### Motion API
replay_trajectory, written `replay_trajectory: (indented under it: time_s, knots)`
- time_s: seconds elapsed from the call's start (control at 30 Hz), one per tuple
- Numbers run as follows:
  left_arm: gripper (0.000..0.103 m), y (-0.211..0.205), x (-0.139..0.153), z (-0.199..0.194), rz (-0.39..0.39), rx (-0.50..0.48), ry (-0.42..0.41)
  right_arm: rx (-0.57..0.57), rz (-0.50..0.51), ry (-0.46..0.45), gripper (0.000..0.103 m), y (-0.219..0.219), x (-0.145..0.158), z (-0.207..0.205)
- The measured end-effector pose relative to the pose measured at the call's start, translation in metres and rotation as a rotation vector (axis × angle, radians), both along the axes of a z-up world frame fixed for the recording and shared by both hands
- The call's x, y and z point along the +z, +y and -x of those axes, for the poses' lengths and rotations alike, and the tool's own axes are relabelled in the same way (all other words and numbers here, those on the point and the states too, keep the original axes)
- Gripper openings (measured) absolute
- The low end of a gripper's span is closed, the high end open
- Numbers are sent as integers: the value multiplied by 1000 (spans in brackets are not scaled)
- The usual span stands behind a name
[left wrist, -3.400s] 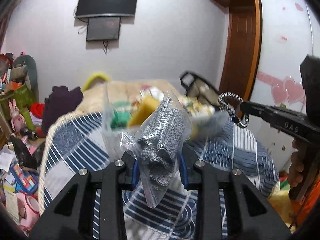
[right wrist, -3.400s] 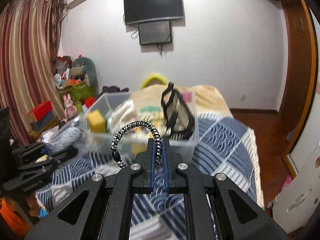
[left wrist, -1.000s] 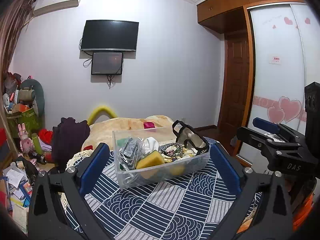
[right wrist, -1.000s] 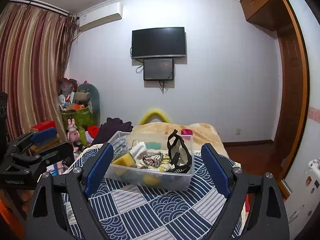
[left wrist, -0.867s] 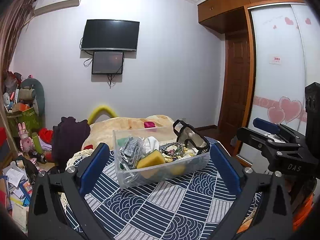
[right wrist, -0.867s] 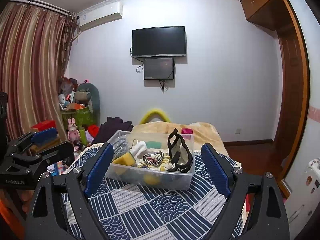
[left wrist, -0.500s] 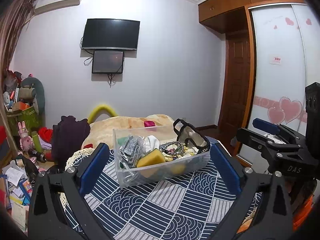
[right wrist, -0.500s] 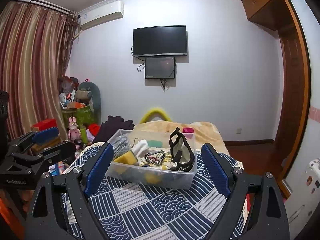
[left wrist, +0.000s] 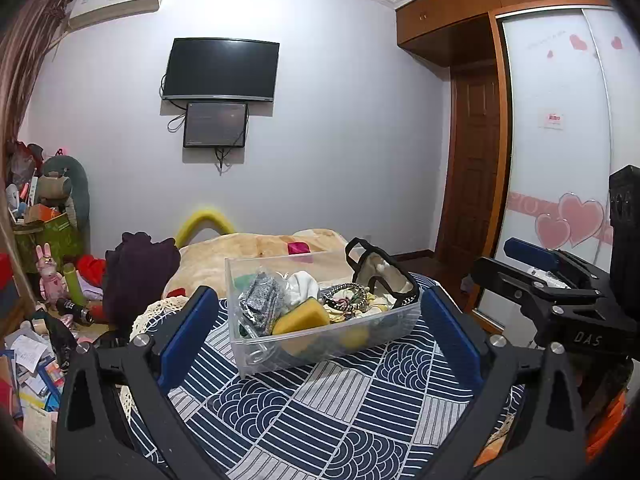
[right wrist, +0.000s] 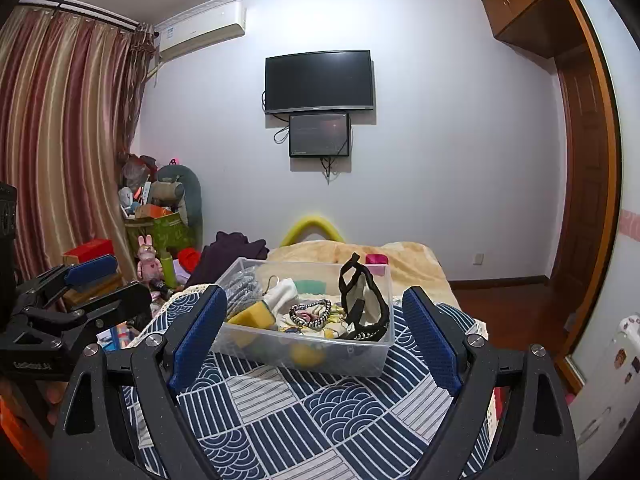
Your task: Organize soft objects
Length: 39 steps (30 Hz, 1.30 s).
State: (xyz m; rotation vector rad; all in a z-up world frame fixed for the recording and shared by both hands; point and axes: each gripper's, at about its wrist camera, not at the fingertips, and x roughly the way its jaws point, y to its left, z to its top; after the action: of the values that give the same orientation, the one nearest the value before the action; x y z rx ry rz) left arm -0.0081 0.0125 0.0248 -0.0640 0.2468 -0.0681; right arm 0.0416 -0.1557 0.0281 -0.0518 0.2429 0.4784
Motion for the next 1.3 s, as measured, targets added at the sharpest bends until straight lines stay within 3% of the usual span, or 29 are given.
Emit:
replay_trajectory:
  time_s: [0.73,0.87,1.3]
  knots:
    - [103,-4,0,1,-1,-1,3,-5,-9,4,88,2,1,5]
    - [103,-4,-1,1,0,-3,8,-14,-17,2,97,4,1,9]
    - [103,-5,-1,0,1,3,14,-11,-20,11,98,5,0,8]
